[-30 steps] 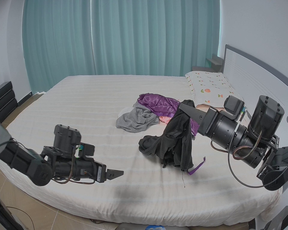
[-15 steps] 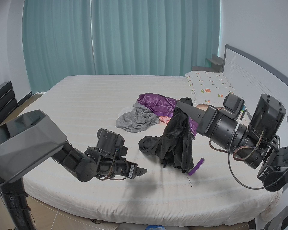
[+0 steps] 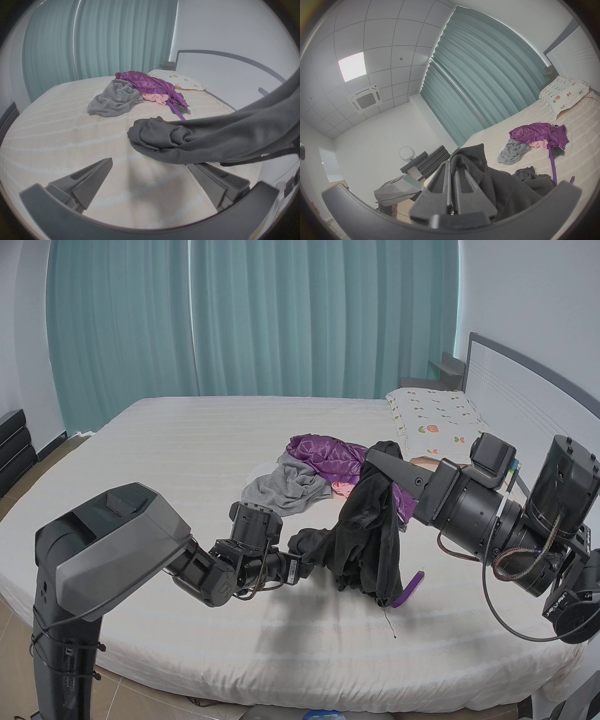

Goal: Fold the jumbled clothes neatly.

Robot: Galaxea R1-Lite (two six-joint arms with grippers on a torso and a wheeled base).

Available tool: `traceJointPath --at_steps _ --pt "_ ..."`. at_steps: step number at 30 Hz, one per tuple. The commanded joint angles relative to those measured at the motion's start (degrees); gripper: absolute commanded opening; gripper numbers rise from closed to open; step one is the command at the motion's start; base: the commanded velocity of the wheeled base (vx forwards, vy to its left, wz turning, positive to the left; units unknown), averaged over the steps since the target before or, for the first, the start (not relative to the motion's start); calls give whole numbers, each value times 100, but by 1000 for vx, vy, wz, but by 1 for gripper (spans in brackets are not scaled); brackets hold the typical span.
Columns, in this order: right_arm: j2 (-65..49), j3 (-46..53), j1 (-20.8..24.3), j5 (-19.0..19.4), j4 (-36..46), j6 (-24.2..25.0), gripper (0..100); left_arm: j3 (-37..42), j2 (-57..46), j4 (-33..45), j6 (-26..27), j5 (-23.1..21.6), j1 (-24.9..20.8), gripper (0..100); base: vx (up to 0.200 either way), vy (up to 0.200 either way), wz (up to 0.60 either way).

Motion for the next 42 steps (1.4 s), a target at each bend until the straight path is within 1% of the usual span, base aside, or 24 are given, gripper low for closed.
traceJointPath --at_steps 1,4,5,11,12,16,19,23,28,30,31,34,36,37,40,41,42 --pt "-30 9 11 1 -7 7 0 -267 425 -126 203 -2 1 100 0 0 0" --pt "-30 0 11 1 -7 -2 0 -284 513 -328 264 -11 -35 100 0 0 0" --pt "-30 0 11 1 -7 7 0 -276 566 -522 264 -11 -70 100 0 0 0" --pt "-65 0 3 1 -7 7 0 -487 777 -706 264 33 -114 100 0 0 0" --pt "-74 9 3 1 -7 7 0 -522 812 -724 264 33 -114 0 0 0 0" --pt "-74 9 -41 1 -7 16 0 -487 821 -908 194 24 -114 0 0 0 0" --pt "-74 9 -76 1 -16 16 0 -478 821 -908 185 33 -105 0 0 0 0" --pt "-3 35 -481 1 2 25 0 -109 654 -926 80 42 -52 0 0 0 0" --pt "339 26 -1219 10 2 34 0 797 -208 -1119 -342 50 141 0 0 0 0" --pt "471 -9 -1368 1 2 34 0 972 -427 -1155 -430 50 203 0 0 0 0" --pt "673 -88 -1588 -8 -7 25 0 1183 -788 -1155 -615 50 317 0 0 0 0" --pt "946 -352 -1869 -25 -7 25 0 1429 -1420 -1137 -975 50 458 0 0 0 0" --pt "1122 -712 -2072 -140 28 25 0 1553 -1913 -1093 -1168 50 616 0 0 0 0" --pt "1157 -791 -2098 -175 37 16 0 1579 -2001 -1093 -1186 59 642 0 0 0 0" --pt "1350 -1468 -2300 -535 64 -72 0 1728 -2598 -1093 -1204 147 897 0 0 0 0" --pt "1359 -1503 -2309 -553 64 -81 0 1728 -2616 -1093 -1204 156 906 0 0 0 0" --pt "1368 -1881 -2388 -676 46 -239 0 1728 -2844 -1093 -1204 332 985 0 0 0 0"
